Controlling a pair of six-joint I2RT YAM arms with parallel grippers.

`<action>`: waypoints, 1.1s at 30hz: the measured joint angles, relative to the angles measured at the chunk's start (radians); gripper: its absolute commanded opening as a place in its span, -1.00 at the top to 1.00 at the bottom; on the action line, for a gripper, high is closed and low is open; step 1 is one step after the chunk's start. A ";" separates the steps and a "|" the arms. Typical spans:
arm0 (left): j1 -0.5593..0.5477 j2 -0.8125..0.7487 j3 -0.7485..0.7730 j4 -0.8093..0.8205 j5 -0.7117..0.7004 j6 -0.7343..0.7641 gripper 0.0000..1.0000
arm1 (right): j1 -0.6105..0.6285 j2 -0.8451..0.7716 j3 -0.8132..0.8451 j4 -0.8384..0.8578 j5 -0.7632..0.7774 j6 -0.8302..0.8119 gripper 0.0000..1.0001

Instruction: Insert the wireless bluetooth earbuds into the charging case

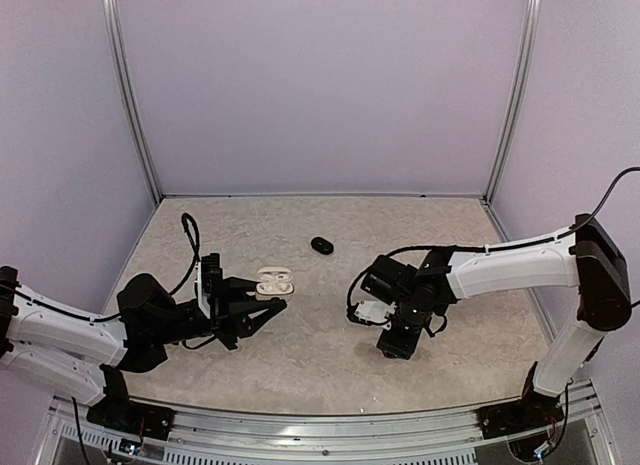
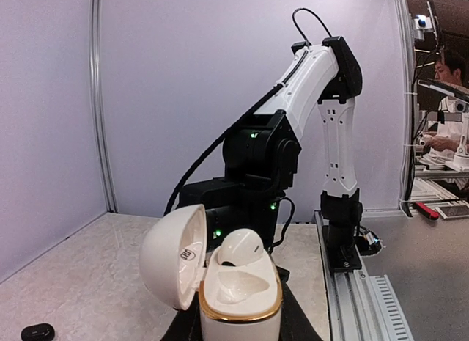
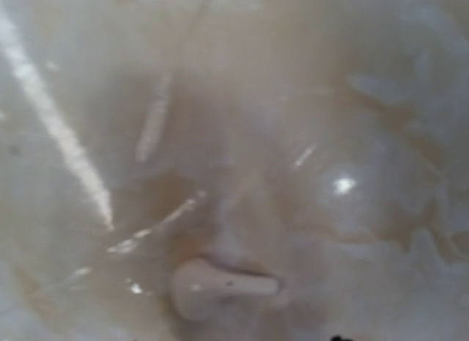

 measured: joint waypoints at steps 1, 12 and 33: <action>0.000 0.000 0.000 0.000 0.001 0.000 0.87 | 0.000 0.005 0.000 0.000 0.013 -0.003 -0.13; 0.000 0.000 0.000 0.000 0.008 0.000 0.88 | 0.000 0.095 0.030 0.016 0.062 -0.030 -0.09; 0.000 -0.005 0.000 -0.002 0.008 0.000 0.87 | 0.000 0.141 0.090 0.048 0.063 -0.042 0.31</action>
